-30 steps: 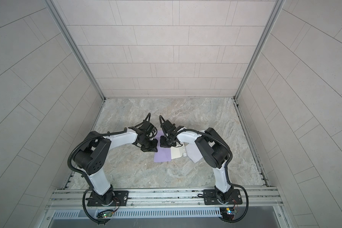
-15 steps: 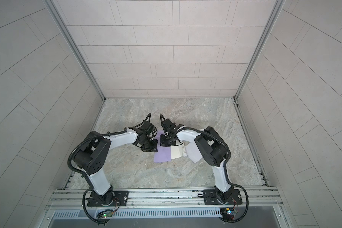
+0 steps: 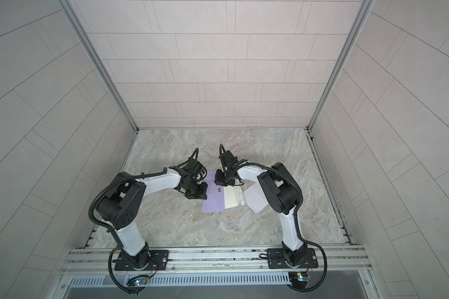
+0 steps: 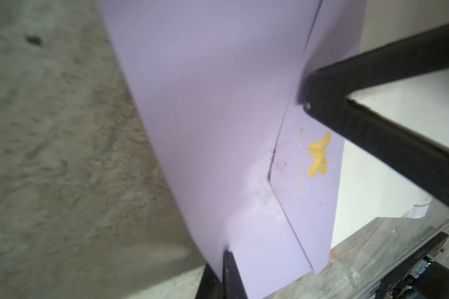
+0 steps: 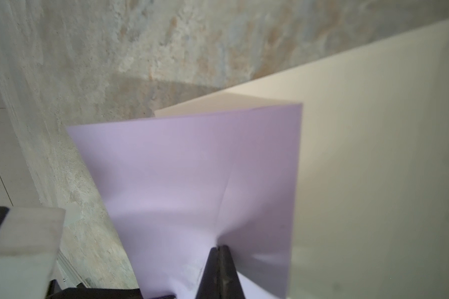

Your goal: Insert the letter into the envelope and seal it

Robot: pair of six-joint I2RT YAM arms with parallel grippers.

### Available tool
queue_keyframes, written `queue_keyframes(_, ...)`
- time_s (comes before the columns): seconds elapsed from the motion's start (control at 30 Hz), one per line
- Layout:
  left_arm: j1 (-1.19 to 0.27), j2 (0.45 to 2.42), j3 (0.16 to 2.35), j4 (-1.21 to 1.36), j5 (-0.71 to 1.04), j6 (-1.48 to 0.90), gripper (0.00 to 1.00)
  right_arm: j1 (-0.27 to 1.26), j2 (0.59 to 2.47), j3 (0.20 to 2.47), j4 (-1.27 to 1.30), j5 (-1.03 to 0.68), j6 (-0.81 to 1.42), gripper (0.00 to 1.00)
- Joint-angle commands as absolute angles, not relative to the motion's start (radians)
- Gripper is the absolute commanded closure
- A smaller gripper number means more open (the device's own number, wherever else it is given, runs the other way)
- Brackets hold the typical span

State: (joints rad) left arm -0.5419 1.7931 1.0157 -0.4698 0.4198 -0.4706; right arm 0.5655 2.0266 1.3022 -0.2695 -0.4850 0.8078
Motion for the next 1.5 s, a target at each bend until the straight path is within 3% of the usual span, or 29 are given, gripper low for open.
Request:
queue_keyframes(0.0, -0.552, 1.800, 1.004, -0.562, 0.372, -0.451, 1.00, 0.579, 1.985, 1.256, -0.281, -0.388, 0.764, 1.00)
queue_keyframes(0.33, -0.531, 1.632, 1.044, -0.568, 0.487, -0.406, 1.00, 0.579, 1.620, 1.134, -0.256, -0.292, 0.722, 1.00)
queue_keyframes(0.6, -0.489, 1.537, 1.036, -0.571, 0.583, -0.362, 1.00, 0.565, 1.519, 1.015, -0.266, -0.242, 0.735, 1.00)
queue_keyframes(0.77, -0.390, 1.495, 0.981, -0.531, 0.594, -0.383, 1.00, 0.565, 1.479, 0.949, -0.265, -0.207, 0.743, 1.00)
queue_keyframes(1.0, -0.275, 1.581, 1.020, -0.642, 0.442, -0.308, 1.00, 0.566, 1.428, 0.876, -0.262, -0.174, 0.758, 1.00)
queue_keyframes(1.23, -0.262, 1.713, 1.142, -0.774, 0.232, -0.231, 1.00, 0.541, 1.316, 0.788, -0.304, -0.027, 0.811, 0.98)
queue_keyframes(1.37, -0.262, 1.727, 1.194, -0.798, 0.184, -0.225, 0.58, 0.482, 1.237, 0.728, -0.361, 0.027, 0.864, 0.69)
queue_keyframes(1.47, -0.265, 1.689, 1.218, -0.779, 0.225, -0.244, 0.37, 0.423, 1.199, 0.701, -0.419, 0.035, 0.882, 0.54)
